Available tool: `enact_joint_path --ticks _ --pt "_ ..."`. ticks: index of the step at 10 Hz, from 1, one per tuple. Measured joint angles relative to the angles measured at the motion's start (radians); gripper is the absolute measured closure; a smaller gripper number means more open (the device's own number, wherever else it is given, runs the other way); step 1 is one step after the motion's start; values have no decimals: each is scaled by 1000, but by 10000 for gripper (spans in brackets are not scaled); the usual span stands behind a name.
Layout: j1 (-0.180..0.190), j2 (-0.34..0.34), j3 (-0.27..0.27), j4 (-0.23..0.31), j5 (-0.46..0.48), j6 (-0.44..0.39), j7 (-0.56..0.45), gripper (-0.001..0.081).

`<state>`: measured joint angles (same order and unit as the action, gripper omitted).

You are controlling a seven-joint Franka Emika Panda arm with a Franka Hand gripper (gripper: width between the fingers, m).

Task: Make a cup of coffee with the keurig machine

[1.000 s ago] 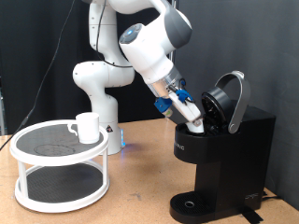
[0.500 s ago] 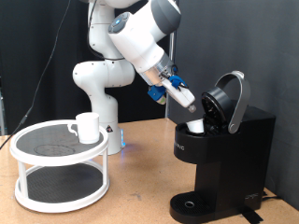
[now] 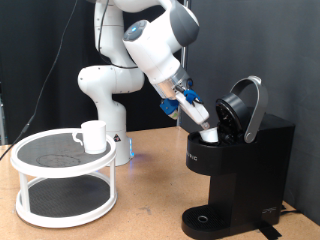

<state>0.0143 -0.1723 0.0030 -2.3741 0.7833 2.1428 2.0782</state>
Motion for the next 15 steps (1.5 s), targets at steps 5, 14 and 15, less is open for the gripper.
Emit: enact_joint_path --ticks 5,14,15 --pt "2 26 18 -15 29 27 -13 72" --pt "-33 -57 -46 -18 64 -80 -66 72" --pt "-33 -63 -54 -18 83 -81 -79 72"
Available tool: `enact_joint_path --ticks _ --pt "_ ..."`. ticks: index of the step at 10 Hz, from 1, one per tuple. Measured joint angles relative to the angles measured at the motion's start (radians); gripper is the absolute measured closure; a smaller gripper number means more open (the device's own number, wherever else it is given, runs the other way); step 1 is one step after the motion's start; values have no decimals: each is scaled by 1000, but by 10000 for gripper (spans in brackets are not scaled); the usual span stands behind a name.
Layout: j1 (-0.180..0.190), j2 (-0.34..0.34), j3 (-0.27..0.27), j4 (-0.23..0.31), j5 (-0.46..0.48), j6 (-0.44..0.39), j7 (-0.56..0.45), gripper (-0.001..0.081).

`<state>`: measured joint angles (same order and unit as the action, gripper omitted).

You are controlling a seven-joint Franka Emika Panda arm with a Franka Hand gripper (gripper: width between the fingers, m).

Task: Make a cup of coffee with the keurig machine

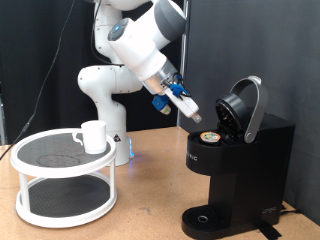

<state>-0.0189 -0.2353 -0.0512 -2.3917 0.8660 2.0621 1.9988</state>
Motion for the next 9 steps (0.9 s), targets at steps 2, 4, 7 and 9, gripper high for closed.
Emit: enact_joint_path --ticks 2,4,7,9 --pt "-2 -30 -26 8 48 -17 -19 72" --pt "-5 -63 -50 38 67 -56 -13 72" --pt "-9 -83 -58 116 59 -107 49 72" --pt "-11 -89 -59 170 56 -145 81 72"
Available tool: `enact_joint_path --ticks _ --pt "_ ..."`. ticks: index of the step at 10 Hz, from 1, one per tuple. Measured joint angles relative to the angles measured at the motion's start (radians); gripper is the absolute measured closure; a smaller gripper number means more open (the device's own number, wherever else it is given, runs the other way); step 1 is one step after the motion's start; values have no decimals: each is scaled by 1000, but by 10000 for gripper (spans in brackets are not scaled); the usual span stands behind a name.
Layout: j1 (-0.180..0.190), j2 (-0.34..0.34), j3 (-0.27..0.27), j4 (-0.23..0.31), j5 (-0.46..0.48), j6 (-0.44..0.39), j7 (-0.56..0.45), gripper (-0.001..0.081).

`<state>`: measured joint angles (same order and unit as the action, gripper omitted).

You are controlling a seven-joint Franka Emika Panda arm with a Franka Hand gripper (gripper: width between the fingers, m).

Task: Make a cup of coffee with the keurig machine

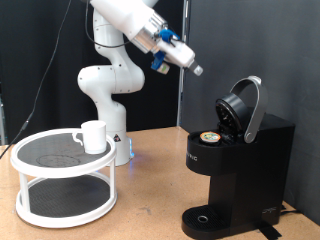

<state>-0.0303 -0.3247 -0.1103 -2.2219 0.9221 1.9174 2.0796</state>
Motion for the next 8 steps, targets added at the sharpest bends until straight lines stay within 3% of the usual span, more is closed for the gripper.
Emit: enact_joint_path --ticks 3,6,8 --pt "-2 -1 -24 63 1 -77 30 72" --pt "1 -1 -6 69 12 -20 28 72" --pt "5 2 51 116 -97 22 37 72"
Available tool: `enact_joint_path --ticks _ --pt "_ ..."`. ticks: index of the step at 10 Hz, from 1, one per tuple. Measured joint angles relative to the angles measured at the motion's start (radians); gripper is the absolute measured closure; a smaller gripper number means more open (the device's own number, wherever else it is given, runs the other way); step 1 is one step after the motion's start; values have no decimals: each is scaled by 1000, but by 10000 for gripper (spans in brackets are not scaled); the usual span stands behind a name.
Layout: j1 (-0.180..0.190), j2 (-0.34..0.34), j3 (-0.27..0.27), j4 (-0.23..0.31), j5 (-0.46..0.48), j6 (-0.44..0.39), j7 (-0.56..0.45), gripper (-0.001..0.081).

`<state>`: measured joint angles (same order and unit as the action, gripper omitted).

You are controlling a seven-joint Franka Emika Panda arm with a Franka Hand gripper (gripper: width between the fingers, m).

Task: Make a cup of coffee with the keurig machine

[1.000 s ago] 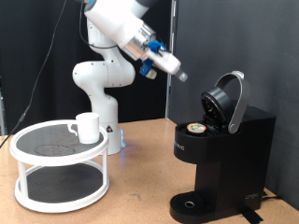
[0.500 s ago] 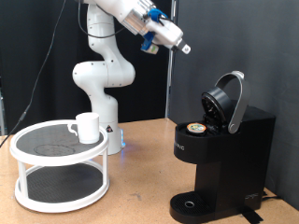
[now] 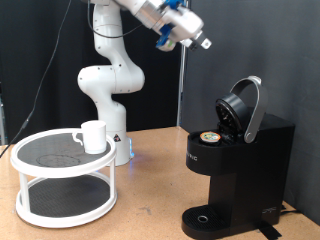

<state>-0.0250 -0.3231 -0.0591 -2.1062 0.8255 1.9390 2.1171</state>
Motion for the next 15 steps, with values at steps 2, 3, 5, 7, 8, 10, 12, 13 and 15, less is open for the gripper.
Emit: enact_joint_path --ticks 2,3,5,7,8,10,12,13,15 --pt "4 9 68 56 -165 3 14 72" --pt "6 20 97 88 -221 -19 29 72" --pt "10 65 131 159 -265 -73 74 72" --pt "10 66 133 161 -279 -99 61 72" --pt "11 73 138 181 -303 -163 58 72" --pt "14 102 159 236 -319 -248 65 72" --pt "16 120 192 260 -320 -236 97 72" --pt "16 124 209 264 -326 -232 116 72" --pt "17 141 236 275 -328 -243 170 72"
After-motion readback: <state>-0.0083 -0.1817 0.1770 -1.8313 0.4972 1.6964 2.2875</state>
